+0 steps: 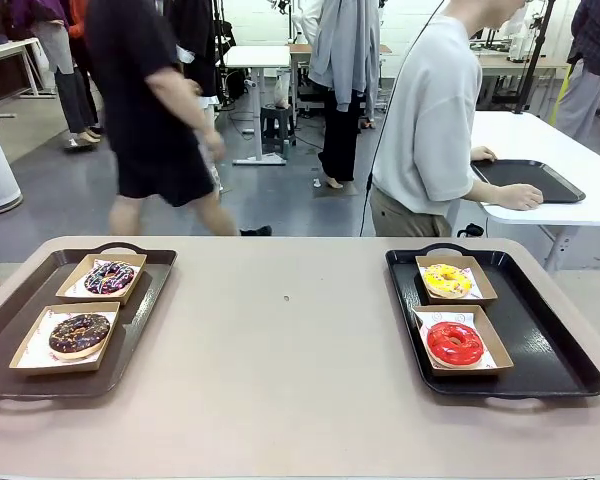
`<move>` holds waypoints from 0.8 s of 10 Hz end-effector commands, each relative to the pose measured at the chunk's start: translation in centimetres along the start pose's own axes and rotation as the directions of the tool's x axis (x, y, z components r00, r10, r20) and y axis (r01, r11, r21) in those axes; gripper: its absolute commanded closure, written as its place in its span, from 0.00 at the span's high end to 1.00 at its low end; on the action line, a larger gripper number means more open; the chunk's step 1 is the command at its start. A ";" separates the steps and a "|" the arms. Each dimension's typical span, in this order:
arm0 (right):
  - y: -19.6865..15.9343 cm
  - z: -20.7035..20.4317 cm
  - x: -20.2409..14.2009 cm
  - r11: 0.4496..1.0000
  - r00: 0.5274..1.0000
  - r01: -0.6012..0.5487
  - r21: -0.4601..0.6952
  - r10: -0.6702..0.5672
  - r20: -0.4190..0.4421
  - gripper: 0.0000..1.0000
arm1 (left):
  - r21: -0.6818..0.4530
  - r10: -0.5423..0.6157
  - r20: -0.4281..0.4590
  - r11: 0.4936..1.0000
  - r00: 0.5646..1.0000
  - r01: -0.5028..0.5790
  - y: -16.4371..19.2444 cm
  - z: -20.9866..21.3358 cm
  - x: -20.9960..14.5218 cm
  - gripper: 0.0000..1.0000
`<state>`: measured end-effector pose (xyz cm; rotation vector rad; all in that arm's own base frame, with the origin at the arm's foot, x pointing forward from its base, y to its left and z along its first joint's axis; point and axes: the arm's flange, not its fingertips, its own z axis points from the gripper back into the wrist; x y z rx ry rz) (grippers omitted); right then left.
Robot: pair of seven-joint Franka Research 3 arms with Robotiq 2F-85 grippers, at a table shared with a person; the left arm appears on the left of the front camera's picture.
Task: Individually package the donuts and arrange them on the tray.
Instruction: Place the picked Paper togo box on the Handle tray.
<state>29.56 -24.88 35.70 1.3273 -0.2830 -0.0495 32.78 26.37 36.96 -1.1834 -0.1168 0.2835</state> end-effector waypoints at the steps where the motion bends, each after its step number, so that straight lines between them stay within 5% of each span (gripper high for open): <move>1: -0.1 0.1 -0.2 1.000 1.000 0.004 0.007 -0.004 -0.001 1.00 | -0.001 -0.002 0.006 1.000 1.000 0.002 -0.1 0.2 -0.1 1.00; 8: -0.1 0.1 -0.2 1.000 1.000 0.004 0.007 -0.004 -0.001 1.00 | -0.001 -0.002 0.006 1.000 1.000 0.002 -0.1 0.2 -0.1 1.00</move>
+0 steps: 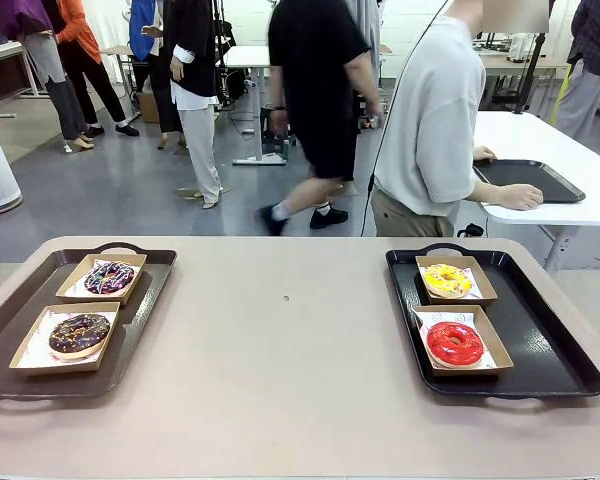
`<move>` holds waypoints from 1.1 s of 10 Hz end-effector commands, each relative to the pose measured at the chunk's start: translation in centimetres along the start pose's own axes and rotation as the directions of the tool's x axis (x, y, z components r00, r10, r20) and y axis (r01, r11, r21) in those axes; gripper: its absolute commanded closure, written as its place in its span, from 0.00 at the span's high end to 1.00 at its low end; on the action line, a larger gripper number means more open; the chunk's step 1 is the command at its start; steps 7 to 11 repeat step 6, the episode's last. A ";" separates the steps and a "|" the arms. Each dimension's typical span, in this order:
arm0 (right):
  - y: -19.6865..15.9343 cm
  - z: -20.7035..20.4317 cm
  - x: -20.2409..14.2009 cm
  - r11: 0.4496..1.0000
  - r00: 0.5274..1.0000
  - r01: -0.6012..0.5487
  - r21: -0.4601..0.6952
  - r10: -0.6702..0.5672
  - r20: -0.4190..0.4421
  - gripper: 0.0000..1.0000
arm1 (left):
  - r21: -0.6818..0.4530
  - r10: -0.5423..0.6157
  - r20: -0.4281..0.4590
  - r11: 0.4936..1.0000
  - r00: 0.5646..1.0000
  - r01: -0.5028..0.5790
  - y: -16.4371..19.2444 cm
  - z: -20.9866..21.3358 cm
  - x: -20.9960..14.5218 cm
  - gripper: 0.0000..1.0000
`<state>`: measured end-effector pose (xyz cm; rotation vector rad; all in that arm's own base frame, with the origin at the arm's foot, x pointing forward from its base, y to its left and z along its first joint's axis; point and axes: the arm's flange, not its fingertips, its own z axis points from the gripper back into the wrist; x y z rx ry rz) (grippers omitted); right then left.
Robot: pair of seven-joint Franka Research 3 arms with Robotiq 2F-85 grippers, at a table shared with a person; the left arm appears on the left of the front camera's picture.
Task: Individually package the donuts and arrange them on the tray.
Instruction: Place the picked Paper togo box on the Handle tray.
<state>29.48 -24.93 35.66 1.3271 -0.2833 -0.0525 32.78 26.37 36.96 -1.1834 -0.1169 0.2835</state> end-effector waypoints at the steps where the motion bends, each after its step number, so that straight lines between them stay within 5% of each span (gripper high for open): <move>1: -0.1 0.1 -0.2 1.000 1.000 0.003 0.008 -0.002 -0.003 1.00 | -0.001 -0.002 0.006 1.000 1.000 0.002 -0.1 0.2 -0.1 1.00; 11: -0.1 0.1 -0.2 1.000 1.000 0.003 0.008 -0.002 -0.003 1.00 | -0.001 -0.002 0.006 1.000 1.000 0.002 -0.1 0.2 -0.1 1.00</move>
